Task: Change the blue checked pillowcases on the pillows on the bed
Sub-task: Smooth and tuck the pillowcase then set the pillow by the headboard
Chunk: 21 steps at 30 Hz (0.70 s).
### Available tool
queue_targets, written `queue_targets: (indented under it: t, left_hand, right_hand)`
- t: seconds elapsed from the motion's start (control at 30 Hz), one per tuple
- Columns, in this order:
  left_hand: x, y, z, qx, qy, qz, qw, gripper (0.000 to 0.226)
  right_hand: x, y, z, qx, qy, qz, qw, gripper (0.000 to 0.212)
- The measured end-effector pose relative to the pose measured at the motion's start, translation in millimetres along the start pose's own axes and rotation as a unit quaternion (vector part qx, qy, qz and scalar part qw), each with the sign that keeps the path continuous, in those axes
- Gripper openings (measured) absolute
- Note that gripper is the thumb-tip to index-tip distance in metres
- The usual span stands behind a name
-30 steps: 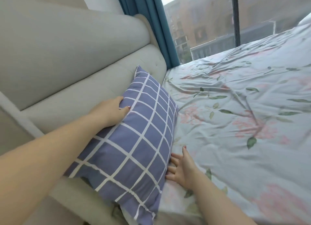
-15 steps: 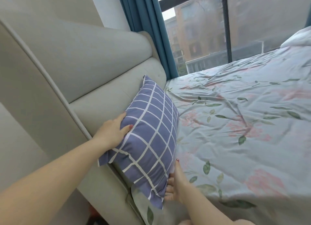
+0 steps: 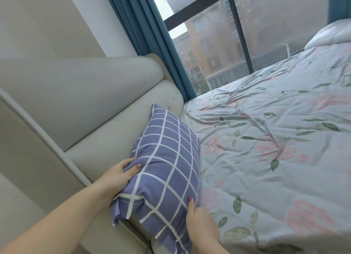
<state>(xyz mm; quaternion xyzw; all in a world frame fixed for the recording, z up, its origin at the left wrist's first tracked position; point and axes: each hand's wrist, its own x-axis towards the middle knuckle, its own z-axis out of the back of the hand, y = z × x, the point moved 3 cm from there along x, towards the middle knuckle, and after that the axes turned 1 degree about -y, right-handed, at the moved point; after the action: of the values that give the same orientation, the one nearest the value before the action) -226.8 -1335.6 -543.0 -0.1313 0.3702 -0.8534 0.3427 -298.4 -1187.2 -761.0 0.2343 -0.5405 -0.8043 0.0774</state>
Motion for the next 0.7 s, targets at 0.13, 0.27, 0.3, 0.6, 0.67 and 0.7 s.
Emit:
queue_targets:
  t: [0.13, 0.27, 0.3, 0.6, 0.67, 0.7]
  left_hand:
    - [2, -11, 8, 0.081, 0.033, 0.005, 0.996, 0.042]
    - [2, -34, 17, 0.389, 0.007, -0.034, 0.920, 0.048]
    - [1, -40, 16, 0.471, -0.015, -0.041, 0.881, 0.053]
    - [30, -44, -12, 0.448, 0.002, -0.092, 0.889, 0.076]
    - [36, -40, -12, 0.429, 0.021, -0.081, 0.900, 0.079]
    - [37, -41, -14, 0.423, 0.035, -0.076, 0.902, 0.080]
  right_hand:
    - [14, 15, 8, 0.016, -0.103, 0.151, 0.983, 0.035]
    - [26, 24, 4, 0.048, -0.083, 0.275, 0.957, 0.046]
    - [28, 28, 3, 0.044, -0.068, 0.293, 0.953, 0.050]
    - [41, 34, -7, 0.083, -0.029, 0.306, 0.948, 0.055]
    - [42, 36, -8, 0.087, -0.030, 0.307, 0.947, 0.055]
    - [43, 37, -7, 0.091, -0.031, 0.306, 0.947, 0.054]
